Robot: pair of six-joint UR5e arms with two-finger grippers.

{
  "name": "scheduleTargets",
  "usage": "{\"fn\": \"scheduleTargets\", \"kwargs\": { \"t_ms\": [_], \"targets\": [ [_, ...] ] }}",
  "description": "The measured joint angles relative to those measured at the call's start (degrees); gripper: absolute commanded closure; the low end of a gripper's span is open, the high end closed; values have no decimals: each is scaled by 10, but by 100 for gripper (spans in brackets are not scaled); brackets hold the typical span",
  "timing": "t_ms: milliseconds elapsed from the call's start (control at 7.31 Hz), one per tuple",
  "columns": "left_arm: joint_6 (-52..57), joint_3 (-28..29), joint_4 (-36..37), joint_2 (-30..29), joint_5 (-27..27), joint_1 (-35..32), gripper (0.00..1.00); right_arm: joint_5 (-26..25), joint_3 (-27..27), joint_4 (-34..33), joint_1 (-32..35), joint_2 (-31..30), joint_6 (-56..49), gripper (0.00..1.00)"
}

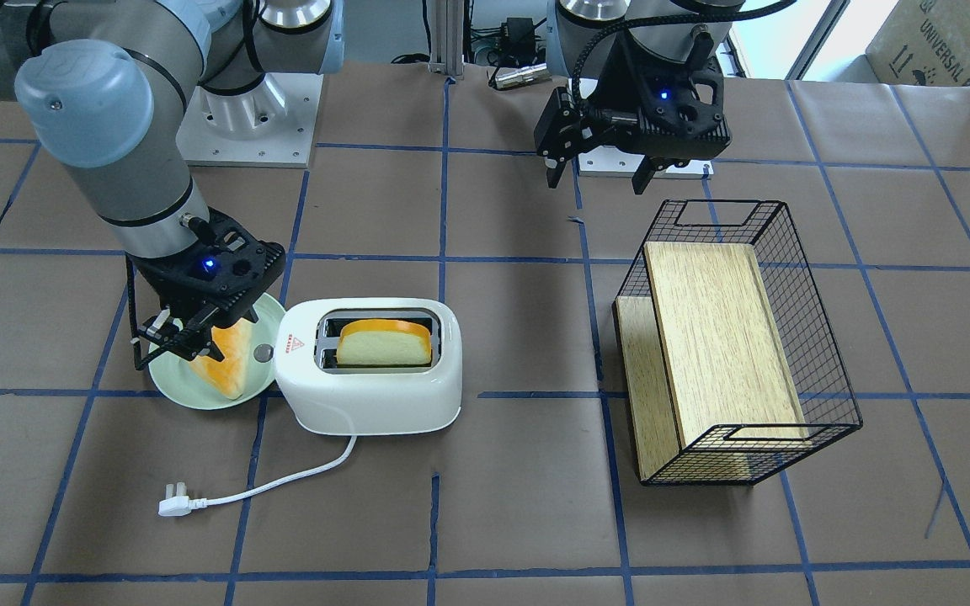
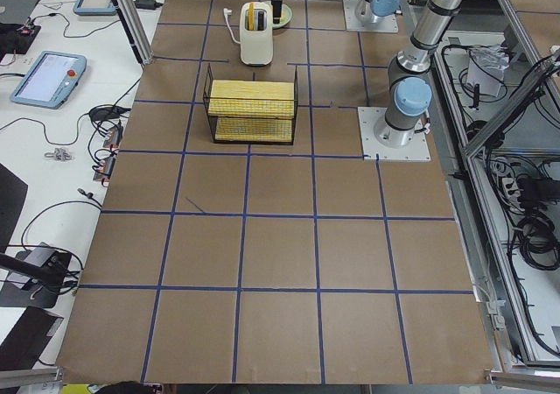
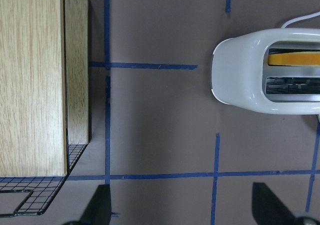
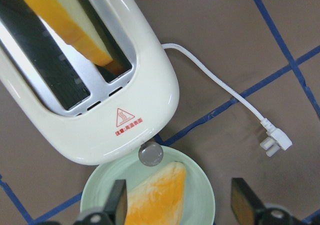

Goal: Press toaster with right arm
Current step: 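Lower the right gripper onto the toaster lever and press it down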

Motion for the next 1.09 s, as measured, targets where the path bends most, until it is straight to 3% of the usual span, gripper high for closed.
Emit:
{"fn": "scheduleTargets", "kwargs": {
  "t_ms": [411,684,1095],
  "targets": [
    [0,0,0,0,0,0,0,-4,4,-5,1,3,-182,93],
    [0,0,0,0,0,0,0,-5,28,-17,3,1,-239,93],
    [0,0,0,0,0,0,0,-7,71,-89,2,15,-296,93]
  ]
}}
